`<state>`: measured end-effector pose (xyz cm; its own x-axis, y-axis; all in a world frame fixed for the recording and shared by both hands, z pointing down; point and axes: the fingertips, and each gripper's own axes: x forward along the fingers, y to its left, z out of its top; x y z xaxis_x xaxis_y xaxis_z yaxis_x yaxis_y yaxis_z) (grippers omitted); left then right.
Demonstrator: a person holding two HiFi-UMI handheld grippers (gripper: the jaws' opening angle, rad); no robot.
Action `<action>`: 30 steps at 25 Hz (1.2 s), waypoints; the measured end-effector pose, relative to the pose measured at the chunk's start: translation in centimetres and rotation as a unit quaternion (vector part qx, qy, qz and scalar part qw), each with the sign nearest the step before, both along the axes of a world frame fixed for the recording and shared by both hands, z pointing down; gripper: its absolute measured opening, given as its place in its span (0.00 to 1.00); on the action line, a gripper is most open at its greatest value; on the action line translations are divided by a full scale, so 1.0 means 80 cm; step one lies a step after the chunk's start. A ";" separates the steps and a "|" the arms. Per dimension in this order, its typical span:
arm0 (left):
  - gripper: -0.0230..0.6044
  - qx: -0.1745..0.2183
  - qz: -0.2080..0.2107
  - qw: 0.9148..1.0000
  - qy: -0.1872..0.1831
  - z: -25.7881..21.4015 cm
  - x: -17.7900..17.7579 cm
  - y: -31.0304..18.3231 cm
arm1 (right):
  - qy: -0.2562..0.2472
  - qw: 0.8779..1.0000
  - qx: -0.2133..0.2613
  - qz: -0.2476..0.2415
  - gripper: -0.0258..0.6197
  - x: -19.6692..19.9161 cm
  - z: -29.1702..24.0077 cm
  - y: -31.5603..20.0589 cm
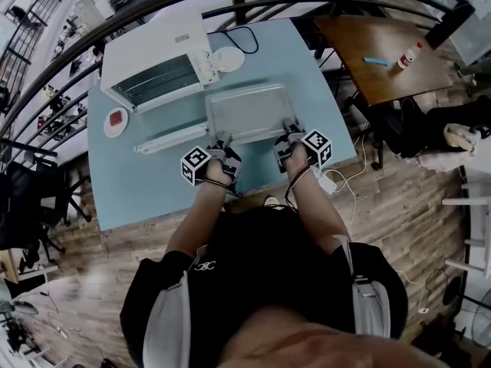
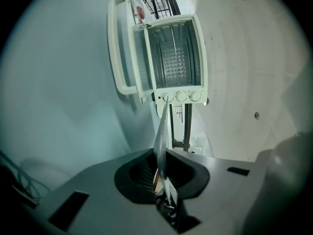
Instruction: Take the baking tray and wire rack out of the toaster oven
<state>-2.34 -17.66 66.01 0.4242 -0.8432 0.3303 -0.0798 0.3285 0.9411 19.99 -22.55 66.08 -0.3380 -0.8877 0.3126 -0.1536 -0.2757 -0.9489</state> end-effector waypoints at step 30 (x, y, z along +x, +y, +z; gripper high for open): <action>0.12 -0.088 -0.002 0.996 -0.012 0.098 0.082 0.031 | 0.142 0.982 -0.080 -0.095 0.14 0.079 0.100 0.022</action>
